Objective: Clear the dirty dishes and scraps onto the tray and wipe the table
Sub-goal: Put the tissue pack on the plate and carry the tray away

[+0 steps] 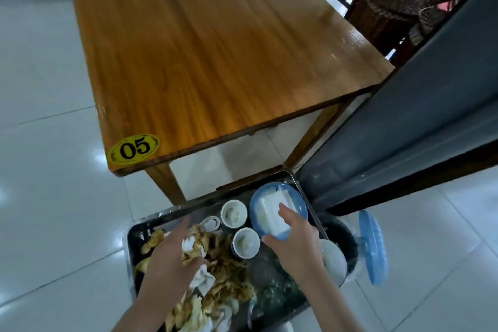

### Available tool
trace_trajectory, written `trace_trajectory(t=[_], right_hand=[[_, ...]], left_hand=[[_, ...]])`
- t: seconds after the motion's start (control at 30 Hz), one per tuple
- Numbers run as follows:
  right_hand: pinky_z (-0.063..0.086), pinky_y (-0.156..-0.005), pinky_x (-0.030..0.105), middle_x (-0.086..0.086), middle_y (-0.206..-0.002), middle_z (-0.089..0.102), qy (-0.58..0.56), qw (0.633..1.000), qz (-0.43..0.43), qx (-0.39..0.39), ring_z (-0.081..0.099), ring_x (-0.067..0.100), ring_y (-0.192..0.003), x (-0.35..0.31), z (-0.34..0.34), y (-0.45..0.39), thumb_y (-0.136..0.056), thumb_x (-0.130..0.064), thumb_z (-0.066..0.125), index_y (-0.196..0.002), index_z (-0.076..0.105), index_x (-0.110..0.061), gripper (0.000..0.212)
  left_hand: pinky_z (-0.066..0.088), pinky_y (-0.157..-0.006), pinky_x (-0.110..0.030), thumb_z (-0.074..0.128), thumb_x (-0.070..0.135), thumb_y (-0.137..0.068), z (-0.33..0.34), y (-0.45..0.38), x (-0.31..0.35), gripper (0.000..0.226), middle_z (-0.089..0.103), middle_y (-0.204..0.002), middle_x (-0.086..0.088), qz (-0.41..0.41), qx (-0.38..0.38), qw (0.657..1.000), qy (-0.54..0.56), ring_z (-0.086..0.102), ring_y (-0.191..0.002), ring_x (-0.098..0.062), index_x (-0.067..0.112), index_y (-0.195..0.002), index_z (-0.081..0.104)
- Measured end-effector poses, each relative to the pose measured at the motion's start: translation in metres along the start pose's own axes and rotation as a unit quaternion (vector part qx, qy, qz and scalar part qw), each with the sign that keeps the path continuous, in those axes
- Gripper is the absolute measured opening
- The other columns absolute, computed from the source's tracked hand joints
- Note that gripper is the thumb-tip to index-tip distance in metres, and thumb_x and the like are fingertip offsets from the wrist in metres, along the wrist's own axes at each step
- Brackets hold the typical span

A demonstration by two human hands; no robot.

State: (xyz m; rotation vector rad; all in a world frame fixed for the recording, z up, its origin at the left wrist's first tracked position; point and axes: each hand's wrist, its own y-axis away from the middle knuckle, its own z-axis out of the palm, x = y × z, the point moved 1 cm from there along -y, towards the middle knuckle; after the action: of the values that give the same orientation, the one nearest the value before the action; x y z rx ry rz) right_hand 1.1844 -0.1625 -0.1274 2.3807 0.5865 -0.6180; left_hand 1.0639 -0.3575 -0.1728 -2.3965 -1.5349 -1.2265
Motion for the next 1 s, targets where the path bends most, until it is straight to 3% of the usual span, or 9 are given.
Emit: trace_trajectory(t=[0.1, 0.2, 0.27, 0.33, 0.4, 0.57, 0.7, 0.8, 1.0], right_hand=[[0.034, -0.082, 0.015, -0.006, -0.132, 0.053, 0.01, 0.999, -0.027, -0.029, 0.047, 0.009, -0.109, 0.001, -0.009, -0.014, -0.077, -0.035, 0.073, -0.14, 0.04, -0.027, 0.071], [0.029, -0.077, 0.012, -0.005, -0.132, 0.054, 0.042, 0.996, -0.059, -0.045, 0.049, 0.011, -0.117, 0.013, -0.017, -0.033, -0.078, -0.033, 0.072, -0.139, 0.042, -0.025, 0.069], [0.033, -0.082, 0.013, -0.005, -0.134, 0.052, 0.03, 0.995, -0.068, -0.059, 0.049, 0.011, -0.12, 0.019, -0.021, -0.042, -0.079, -0.031, 0.072, -0.138, 0.045, -0.023, 0.065], [0.037, -0.093, 0.02, -0.005, -0.135, 0.052, 0.037, 0.993, -0.086, -0.071, 0.048, 0.012, -0.122, 0.025, -0.019, -0.052, -0.079, -0.029, 0.072, -0.135, 0.047, -0.02, 0.062], [0.036, -0.097, 0.023, -0.003, -0.135, 0.053, 0.034, 0.992, -0.096, -0.08, 0.048, 0.012, -0.123, 0.029, -0.016, -0.061, -0.081, -0.028, 0.071, -0.134, 0.049, -0.018, 0.059], [0.032, -0.085, 0.016, 0.002, -0.127, 0.059, 0.077, 0.989, -0.114, -0.054, 0.054, 0.016, -0.116, 0.044, -0.012, -0.091, -0.082, -0.029, 0.07, -0.129, 0.054, -0.013, 0.052], [0.04, -0.089, 0.025, 0.006, -0.124, 0.061, 0.1, 0.989, -0.098, -0.055, 0.055, 0.023, -0.113, 0.055, 0.001, -0.112, -0.083, -0.029, 0.069, -0.125, 0.056, -0.01, 0.048], [0.043, -0.089, 0.033, 0.013, -0.119, 0.062, 0.094, 0.993, -0.072, -0.006, 0.056, 0.029, -0.11, 0.064, 0.003, -0.128, -0.085, -0.029, 0.066, -0.123, 0.058, -0.008, 0.044], [0.042, -0.094, 0.044, 0.021, -0.117, 0.059, 0.101, 0.995, -0.016, 0.014, 0.051, 0.039, -0.11, 0.09, 0.006, -0.158, -0.095, -0.036, 0.045, -0.119, 0.057, -0.006, 0.04]], left_hand=[[0.037, -0.095, -0.023, 0.074, 0.021, -0.079, 0.009, 0.004, 0.011, 0.079, 0.051, -0.133, 0.005, -0.032, 0.044, 0.998, 0.013, 0.049, -0.12, -0.011, 0.03, -0.144, 0.03], [0.039, -0.053, -0.013, 0.074, 0.022, -0.079, 0.02, 0.007, 0.016, 0.078, 0.064, -0.086, 0.005, -0.074, 0.065, 0.995, 0.032, 0.057, -0.059, -0.003, 0.032, -0.143, 0.032], [0.036, -0.044, -0.016, 0.072, 0.024, -0.081, 0.031, 0.012, 0.019, 0.074, 0.058, -0.068, 0.003, -0.114, 0.082, 0.989, 0.034, 0.05, -0.047, -0.008, 0.029, -0.144, 0.032], [0.048, -0.059, -0.025, 0.067, 0.025, -0.084, 0.045, 0.017, 0.02, 0.071, 0.067, -0.09, -0.011, -0.146, 0.089, 0.985, 0.04, 0.059, -0.063, -0.013, 0.026, -0.145, 0.031], [0.051, -0.077, -0.033, 0.064, 0.027, -0.087, 0.058, 0.018, 0.02, 0.067, 0.063, -0.118, -0.011, -0.165, 0.108, 0.98, 0.037, 0.064, -0.09, -0.022, 0.024, -0.146, 0.031], [0.05, -0.087, -0.043, 0.054, 0.036, -0.092, 0.07, 0.014, 0.002, 0.057, 0.065, -0.114, -0.013, -0.178, 0.151, 0.972, 0.021, 0.062, -0.099, -0.03, 0.017, -0.143, 0.036], [0.052, -0.082, -0.046, 0.052, 0.033, -0.092, 0.075, 0.011, -0.023, 0.052, 0.062, -0.117, -0.015, -0.195, 0.169, 0.966, -0.009, 0.063, -0.095, -0.034, 0.01, -0.138, 0.043], [0.047, -0.091, -0.047, 0.053, 0.024, -0.091, 0.077, 0.01, -0.041, 0.044, 0.056, -0.126, -0.015, -0.199, 0.216, 0.954, -0.058, 0.054, -0.111, -0.034, 0.006, -0.13, 0.051], [0.034, -0.1, -0.054, 0.039, 0.025, -0.093, 0.088, 0.003, -0.07, 0.048, 0.045, -0.13, -0.023, -0.311, 0.265, 0.911, -0.061, 0.04, -0.119, -0.041, 0.004, -0.136, 0.038]])
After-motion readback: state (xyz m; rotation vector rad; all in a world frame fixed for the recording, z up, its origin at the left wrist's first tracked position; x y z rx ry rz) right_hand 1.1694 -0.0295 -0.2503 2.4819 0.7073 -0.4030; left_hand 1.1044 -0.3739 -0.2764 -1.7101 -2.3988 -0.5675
